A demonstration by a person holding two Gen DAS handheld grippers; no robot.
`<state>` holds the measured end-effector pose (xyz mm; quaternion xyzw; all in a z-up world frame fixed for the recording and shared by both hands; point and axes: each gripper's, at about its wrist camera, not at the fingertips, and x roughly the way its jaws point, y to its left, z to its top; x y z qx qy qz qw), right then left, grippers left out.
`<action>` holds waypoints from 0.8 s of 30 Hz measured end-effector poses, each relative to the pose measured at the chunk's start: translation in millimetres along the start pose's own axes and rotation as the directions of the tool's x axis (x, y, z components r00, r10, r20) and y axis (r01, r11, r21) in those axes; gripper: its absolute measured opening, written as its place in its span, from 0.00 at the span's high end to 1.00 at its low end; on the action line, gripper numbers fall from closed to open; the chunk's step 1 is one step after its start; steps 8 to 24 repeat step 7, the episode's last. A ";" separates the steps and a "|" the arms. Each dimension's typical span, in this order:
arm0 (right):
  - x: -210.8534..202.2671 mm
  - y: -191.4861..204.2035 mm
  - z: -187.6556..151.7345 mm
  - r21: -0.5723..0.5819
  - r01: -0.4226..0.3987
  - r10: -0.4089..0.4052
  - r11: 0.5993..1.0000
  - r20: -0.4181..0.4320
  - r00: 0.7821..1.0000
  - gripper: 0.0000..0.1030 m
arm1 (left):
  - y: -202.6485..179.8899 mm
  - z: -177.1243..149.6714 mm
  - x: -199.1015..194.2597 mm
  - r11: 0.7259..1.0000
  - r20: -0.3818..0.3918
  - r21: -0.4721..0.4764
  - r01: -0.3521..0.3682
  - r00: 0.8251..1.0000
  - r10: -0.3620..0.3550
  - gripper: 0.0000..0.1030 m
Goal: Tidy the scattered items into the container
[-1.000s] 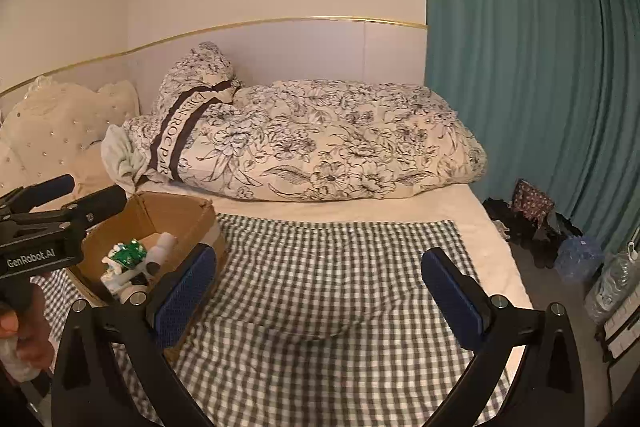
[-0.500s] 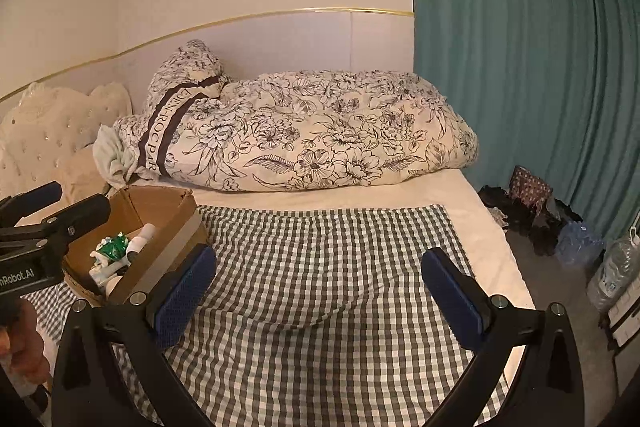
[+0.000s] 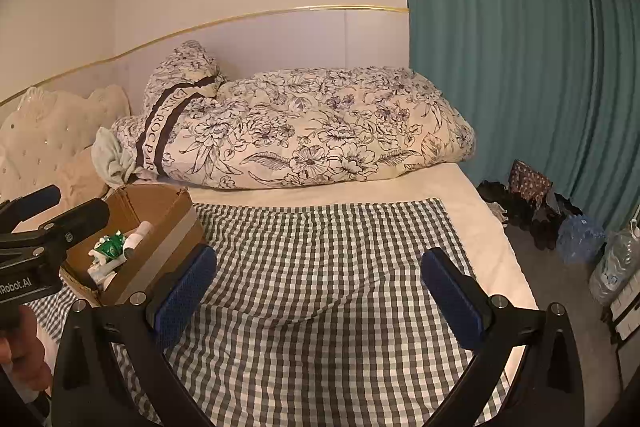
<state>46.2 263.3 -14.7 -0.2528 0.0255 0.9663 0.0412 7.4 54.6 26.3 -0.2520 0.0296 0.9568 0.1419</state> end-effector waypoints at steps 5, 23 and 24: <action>0.6 -3.3 -2.3 0.009 0.001 -0.001 1.000 -0.002 1.000 0.00 | -3.8 -2.7 1.0 1.000 -0.007 0.001 0.000 1.000 0.000 0.00; 0.8 -4.4 -2.7 0.013 0.000 0.000 1.000 -0.002 1.000 0.00 | -3.6 -4.0 2.3 1.000 -0.013 -0.001 0.000 1.000 0.000 0.00; 0.8 -4.4 -2.7 0.013 0.000 0.000 1.000 -0.002 1.000 0.00 | -3.6 -4.0 2.3 1.000 -0.013 -0.001 0.000 1.000 0.000 0.00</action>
